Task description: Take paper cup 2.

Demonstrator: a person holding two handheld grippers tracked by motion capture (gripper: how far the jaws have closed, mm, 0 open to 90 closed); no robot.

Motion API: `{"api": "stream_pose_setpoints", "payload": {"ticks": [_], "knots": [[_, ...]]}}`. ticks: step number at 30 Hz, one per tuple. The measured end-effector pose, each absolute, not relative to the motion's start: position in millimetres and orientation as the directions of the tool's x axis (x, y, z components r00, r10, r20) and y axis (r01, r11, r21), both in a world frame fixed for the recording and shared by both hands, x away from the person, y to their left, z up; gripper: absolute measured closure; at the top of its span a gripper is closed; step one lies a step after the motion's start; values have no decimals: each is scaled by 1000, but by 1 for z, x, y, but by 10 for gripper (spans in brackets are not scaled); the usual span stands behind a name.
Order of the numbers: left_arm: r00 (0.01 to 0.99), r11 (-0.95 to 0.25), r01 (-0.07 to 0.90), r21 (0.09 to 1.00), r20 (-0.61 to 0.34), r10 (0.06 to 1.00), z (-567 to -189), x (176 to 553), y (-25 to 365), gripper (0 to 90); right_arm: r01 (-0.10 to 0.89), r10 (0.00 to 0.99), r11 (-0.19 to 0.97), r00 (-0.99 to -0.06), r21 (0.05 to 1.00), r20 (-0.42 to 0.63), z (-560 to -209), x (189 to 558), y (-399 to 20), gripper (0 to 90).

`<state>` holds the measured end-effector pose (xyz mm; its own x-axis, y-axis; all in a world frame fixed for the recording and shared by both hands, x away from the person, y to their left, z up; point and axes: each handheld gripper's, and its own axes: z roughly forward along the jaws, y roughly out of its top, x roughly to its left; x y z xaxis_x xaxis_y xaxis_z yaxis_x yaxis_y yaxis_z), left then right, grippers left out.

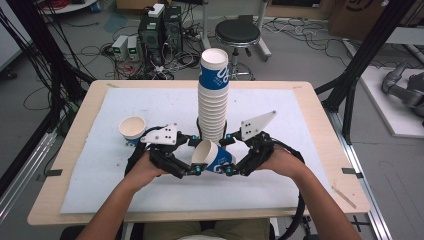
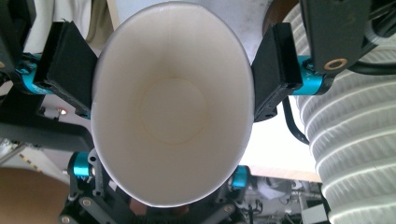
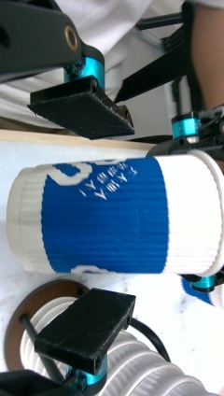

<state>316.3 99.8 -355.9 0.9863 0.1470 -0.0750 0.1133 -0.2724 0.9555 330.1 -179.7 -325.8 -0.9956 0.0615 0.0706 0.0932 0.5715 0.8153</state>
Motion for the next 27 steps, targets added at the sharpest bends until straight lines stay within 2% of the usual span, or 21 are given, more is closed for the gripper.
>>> {"api": "stream_pose_setpoints", "payload": {"ticks": [9, 20, 27], "knots": [[989, -336, 101, 936, -58, 134, -355, 314, 95, 232, 73, 10, 669, -996, 740, 89, -326, 338, -166, 168], [993, -385, 79, 920, -40, 107, -355, 310, 89, 232, 65, -34, 729, -991, 682, 130, -333, 340, -151, 170], [996, -406, 64, 912, -31, 89, -355, 309, 86, 231, 60, -57, 745, -987, 665, 153, -336, 341, -147, 206]]}}
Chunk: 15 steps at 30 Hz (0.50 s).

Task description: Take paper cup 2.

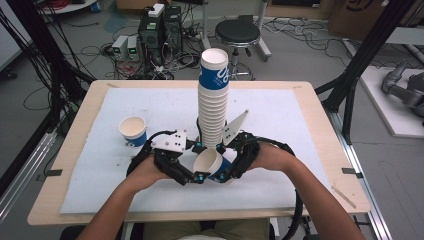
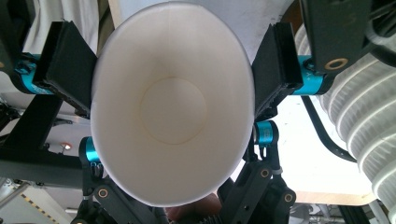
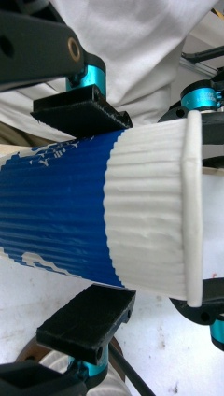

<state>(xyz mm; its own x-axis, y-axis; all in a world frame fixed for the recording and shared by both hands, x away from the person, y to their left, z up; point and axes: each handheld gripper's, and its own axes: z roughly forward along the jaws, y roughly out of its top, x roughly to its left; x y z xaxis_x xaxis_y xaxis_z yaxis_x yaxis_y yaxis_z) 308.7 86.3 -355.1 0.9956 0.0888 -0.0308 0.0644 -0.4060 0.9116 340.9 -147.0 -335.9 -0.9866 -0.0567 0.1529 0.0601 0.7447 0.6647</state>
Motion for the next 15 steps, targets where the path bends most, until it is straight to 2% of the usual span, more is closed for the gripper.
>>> {"api": "stream_pose_setpoints", "payload": {"ticks": [3, 4, 11, 15], "knots": [[996, -411, 62, 910, -29, 84, -355, 308, 86, 231, 61, -64, 748, -984, 660, 164, -337, 341, -146, 225], [996, -413, 58, 909, -26, 83, -355, 309, 86, 231, 59, -77, 751, -981, 658, 177, -337, 341, -146, 262], [996, -419, 60, 906, -27, 85, -356, 308, 84, 230, 50, -81, 763, -982, 644, 173, -338, 340, -145, 276], [994, -383, 65, 922, -28, 101, -355, 308, 86, 214, 52, -71, 753, -985, 656, 160, -335, 340, -147, 277]]}}
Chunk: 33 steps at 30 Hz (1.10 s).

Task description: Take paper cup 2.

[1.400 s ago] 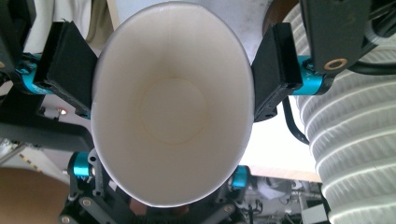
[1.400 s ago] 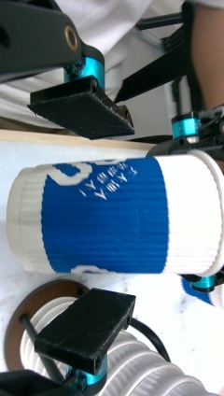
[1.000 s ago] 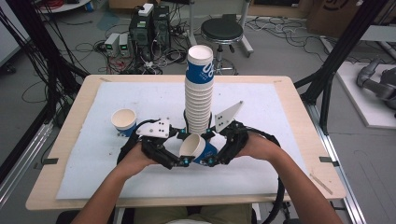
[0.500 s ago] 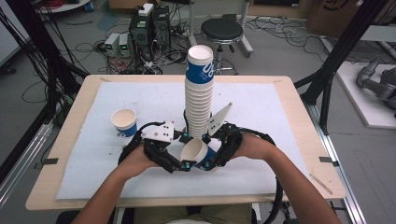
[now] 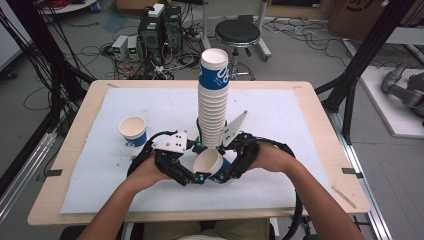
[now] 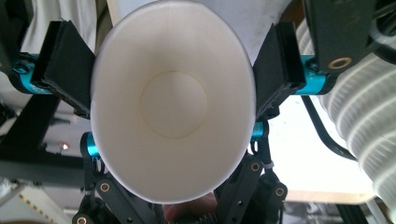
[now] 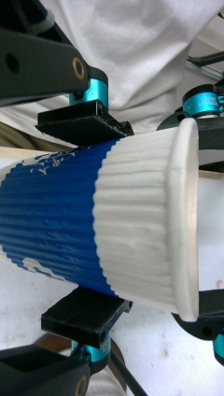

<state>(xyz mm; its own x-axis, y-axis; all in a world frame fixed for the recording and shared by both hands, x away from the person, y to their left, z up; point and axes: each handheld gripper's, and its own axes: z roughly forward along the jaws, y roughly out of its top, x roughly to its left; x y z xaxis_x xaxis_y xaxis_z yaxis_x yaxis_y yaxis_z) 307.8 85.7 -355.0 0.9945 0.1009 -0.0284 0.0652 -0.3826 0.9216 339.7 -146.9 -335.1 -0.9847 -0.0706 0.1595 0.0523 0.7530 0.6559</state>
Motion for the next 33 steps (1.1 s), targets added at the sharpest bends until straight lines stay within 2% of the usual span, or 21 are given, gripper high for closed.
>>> {"api": "stream_pose_setpoints", "payload": {"ticks": [4, 15, 17, 22, 25, 33], "knots": [[991, -353, 82, 932, -39, 126, -355, 309, 88, 172, 48, -58, 724, -990, 688, 129, -331, 340, -153, 277], [982, -221, 131, 966, -96, 162, -356, 313, 107, 170, 99, 22, 638, -994, 763, 111, -331, 337, -185, 277], [974, -167, 148, 975, -114, 198, -358, 315, 116, 170, 110, 48, 602, -994, 791, 102, -332, 337, -192, 276], [959, -120, 155, 981, -120, 256, -363, 317, 128, 170, 120, 98, 517, -992, 848, 81, -331, 336, -205, 276], [942, -98, 155, 983, -118, 313, -366, 318, 137, 170, 128, 161, 430, -985, 894, 63, -327, 334, -218, 275], [882, -38, 124, 992, -92, 462, -373, 320, 161, 170, 129, 247, 341, -968, 931, 44, -330, 335, -235, 275]]}}
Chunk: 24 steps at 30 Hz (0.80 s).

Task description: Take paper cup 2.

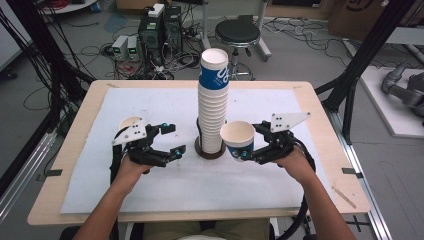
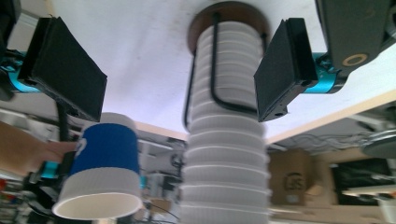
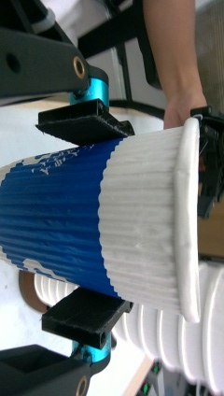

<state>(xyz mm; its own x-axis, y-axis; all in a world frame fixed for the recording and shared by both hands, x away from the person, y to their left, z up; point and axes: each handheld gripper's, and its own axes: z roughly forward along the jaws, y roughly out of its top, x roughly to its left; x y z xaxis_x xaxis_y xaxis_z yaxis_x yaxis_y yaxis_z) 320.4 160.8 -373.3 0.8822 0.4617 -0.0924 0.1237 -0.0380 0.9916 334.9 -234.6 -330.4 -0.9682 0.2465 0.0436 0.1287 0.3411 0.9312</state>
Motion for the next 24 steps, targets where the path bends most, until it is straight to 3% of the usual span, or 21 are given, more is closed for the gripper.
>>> {"api": "stream_pose_setpoints", "payload": {"ticks": [5, 16, 24], "knots": [[854, -20, 115, 993, -89, 512, -377, 320, 171, 170, 115, 317, 274, -948, 955, 24, -332, 330, -242, 275], [847, -23, 118, 993, -88, 524, -380, 321, 174, 170, 115, 460, 176, -888, 978, 22, -341, 322, -261, 274], [845, -9, 124, 992, -101, 526, -383, 321, 180, 170, 127, 532, 165, -846, 978, 20, -344, 327, -268, 274]]}}
